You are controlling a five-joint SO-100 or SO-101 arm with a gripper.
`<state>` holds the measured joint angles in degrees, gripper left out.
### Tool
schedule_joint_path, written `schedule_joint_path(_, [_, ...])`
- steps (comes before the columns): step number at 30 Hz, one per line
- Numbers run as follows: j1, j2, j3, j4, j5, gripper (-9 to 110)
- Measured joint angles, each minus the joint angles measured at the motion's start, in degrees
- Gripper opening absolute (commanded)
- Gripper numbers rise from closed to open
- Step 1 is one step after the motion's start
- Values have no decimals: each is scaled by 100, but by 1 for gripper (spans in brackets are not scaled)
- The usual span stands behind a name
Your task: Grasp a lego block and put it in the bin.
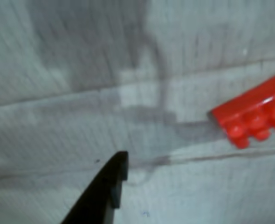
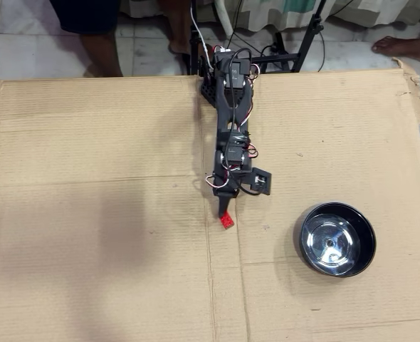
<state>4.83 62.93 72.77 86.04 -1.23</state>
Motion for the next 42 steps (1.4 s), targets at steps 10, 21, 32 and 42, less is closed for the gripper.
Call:
schedule_joint_path(10, [-18,-694,-18,-1397,62,42])
schedule_joint_path(21, [-9,-756,9,-1538,712,25])
schedule_joint_path(32, [35,-773,18,-1837,694,11])
schedule_joint_path(42, [44,-773,18,-2013,686,9])
